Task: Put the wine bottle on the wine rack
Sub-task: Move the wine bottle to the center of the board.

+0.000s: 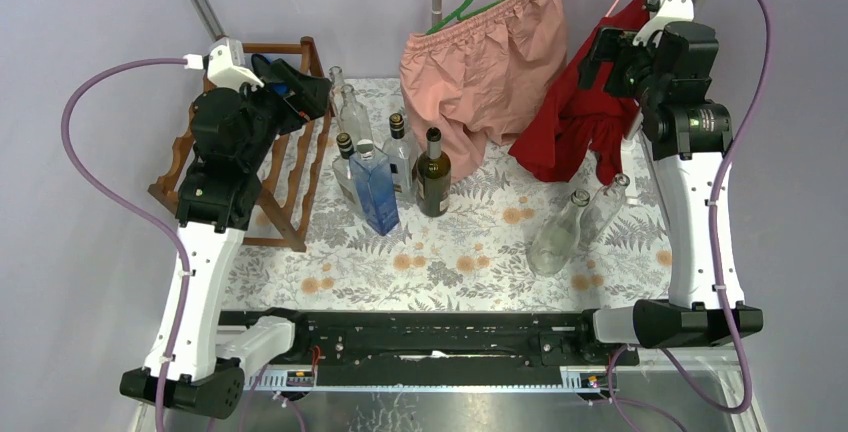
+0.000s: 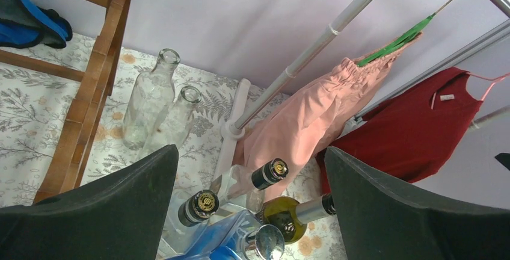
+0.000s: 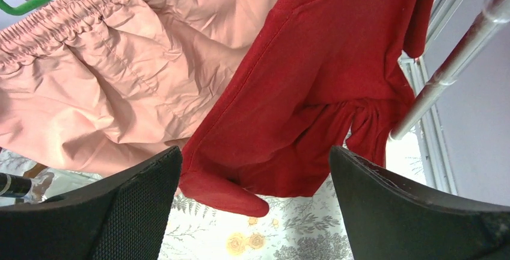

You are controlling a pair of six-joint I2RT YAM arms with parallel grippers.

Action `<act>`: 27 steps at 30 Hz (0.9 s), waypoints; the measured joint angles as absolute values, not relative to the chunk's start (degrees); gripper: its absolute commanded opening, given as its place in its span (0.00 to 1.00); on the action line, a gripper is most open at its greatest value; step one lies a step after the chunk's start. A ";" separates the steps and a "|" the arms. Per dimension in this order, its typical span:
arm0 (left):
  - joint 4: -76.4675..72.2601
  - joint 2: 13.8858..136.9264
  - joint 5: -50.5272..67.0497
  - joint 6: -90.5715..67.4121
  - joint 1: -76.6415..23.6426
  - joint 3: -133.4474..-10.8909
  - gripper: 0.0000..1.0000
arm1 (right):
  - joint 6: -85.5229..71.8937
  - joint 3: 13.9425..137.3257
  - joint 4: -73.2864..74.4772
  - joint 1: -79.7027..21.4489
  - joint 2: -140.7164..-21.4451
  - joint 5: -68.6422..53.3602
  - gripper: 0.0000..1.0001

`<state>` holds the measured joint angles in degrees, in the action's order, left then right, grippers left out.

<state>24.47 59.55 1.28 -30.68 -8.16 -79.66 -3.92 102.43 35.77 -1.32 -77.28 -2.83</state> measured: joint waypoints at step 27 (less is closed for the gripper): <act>7.64 61.95 20.51 -42.59 -8.16 -67.61 0.96 | 19.90 97.86 38.89 -0.86 -79.05 -46.85 1.00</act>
<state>7.64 61.95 20.51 -42.59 -8.16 -67.61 19.90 97.86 38.89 -0.86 -79.05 -46.85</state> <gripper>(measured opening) 0.967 0.995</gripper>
